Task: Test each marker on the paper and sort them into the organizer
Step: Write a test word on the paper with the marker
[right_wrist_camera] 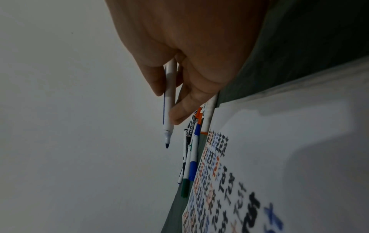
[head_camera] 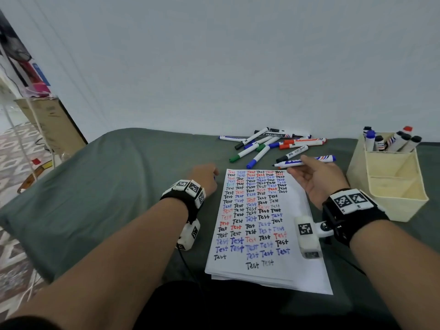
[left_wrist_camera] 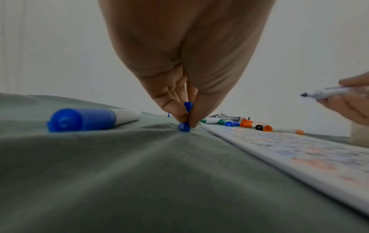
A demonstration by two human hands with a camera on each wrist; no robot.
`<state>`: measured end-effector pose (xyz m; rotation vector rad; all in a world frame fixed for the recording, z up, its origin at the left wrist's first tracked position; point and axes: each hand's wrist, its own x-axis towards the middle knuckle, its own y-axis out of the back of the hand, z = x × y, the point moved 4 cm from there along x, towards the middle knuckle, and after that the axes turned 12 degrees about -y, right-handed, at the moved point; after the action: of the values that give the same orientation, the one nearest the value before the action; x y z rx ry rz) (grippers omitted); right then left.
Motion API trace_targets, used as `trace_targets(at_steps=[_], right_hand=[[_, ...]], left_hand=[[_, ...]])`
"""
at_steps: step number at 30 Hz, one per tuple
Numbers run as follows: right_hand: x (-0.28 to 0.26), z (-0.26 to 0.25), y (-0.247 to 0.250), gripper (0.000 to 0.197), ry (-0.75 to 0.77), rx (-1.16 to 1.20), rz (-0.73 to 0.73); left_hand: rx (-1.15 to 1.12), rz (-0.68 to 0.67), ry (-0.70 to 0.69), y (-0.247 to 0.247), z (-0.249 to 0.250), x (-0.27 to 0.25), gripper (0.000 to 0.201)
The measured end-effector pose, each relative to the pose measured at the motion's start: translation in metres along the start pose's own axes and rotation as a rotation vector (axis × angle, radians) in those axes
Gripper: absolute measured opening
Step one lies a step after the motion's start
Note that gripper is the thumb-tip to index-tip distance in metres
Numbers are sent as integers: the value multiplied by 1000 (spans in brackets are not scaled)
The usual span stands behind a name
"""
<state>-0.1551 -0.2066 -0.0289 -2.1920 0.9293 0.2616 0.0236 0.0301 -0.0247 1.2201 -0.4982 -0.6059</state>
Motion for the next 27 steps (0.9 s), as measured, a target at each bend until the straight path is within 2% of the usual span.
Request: trace_targets(at_steps=[3, 6, 9, 11, 14, 16, 18, 20, 23, 27], right_hand=[[10, 3, 9, 13, 1, 3, 11], [16, 6, 17, 6, 31, -30, -3], [22, 11, 24, 3, 52, -65, -28], [25, 13, 28, 3, 63, -56, -43], [28, 15, 35, 5, 93, -32, -62], [28, 15, 36, 14, 120, -56, -85], [28, 17, 35, 21, 148, -123, -94], [28, 18, 34, 21, 159, -198, -80], [27, 19, 35, 16, 168, -260, -84], [24, 21, 32, 15, 187, -361, -111]], left_hand=[[-8, 3, 4, 0, -2, 0, 35], [-14, -34, 21, -1, -2, -1, 37], [-9, 19, 15, 3, 10, -2, 41], [81, 76, -64, 6, 25, -3, 48], [272, 72, -235, 3, 52, -3, 62], [264, -18, -301, -7, 66, -4, 77], [197, -170, -358, -24, 75, -5, 94], [184, -332, -393, -41, 76, -7, 109], [207, -546, -369, -60, 66, -6, 125], [202, -635, -352, -68, 58, -4, 129]])
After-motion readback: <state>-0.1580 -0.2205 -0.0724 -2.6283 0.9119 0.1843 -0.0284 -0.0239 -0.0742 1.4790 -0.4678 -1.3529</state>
